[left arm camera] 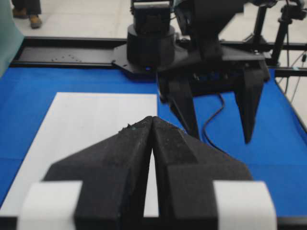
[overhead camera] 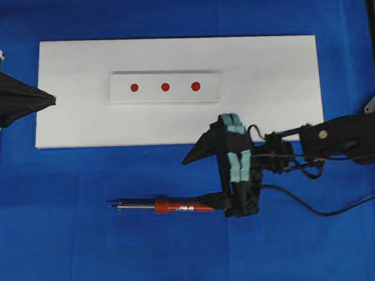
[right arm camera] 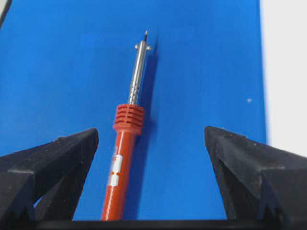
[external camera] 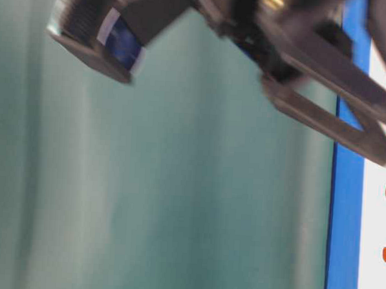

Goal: Touch the tip of the soldering iron to the mark.
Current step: 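Close the right gripper around the red soldering iron handle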

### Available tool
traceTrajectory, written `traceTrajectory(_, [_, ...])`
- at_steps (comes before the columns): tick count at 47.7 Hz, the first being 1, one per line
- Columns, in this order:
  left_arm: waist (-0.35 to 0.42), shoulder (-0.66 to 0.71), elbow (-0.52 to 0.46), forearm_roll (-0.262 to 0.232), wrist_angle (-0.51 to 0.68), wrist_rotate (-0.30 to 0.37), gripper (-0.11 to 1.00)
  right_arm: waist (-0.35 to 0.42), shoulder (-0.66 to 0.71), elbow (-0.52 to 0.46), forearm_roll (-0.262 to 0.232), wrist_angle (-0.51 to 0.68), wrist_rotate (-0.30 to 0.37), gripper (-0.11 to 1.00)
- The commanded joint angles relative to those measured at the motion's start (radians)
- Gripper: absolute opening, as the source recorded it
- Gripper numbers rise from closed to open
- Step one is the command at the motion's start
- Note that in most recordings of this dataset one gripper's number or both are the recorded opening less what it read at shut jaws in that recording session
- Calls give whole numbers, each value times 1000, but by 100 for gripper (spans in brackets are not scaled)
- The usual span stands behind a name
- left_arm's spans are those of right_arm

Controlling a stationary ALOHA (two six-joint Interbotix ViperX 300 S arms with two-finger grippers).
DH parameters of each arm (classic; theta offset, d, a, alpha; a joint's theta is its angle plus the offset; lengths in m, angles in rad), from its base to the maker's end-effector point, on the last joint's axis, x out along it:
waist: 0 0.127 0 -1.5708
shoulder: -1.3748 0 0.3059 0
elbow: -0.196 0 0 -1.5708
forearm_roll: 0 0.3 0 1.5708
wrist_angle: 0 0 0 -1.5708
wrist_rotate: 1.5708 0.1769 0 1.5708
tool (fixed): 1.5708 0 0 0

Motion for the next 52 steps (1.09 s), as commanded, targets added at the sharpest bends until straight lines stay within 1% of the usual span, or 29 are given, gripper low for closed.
traceTrajectory(1, [-2,3,-8,2,-11,2,0,15,34,-40,26,-34,-3,86])
traceTrajectory(9, [-2,3,-6,2,-11,2,0,38,117,-66,74,-91,-3,86])
traceTrajectory(13, [-2,3,-5,2,-11,2,0,55,161,-71,107,-138,-3,86])
traceTrajectory(18, [0,3,-5,2,-11,2,0,75,212,-80,150,-170,-5,86])
traceTrajectory(28, [0,3,-5,2,-11,2,0,91,281,-94,216,-183,-14,86])
traceTrajectory(33, [-2,3,-3,2,-11,2,0,95,299,-98,225,-198,-14,84])
traceTrajectory(38, [-2,3,-2,2,-11,2,0,100,307,-103,225,-204,-14,80])
traceTrajectory(41, [0,3,-3,2,-12,2,0,100,307,-104,225,-204,-14,74])
traceTrajectory(44, [0,3,-3,2,-11,2,0,100,307,-104,225,-201,-15,65])
traceTrajectory(49, [0,3,-2,2,-12,2,0,100,307,-104,225,-201,-28,35])
traceTrajectory(52, [-2,3,-3,2,-11,2,0,100,307,-104,225,-199,-40,19])
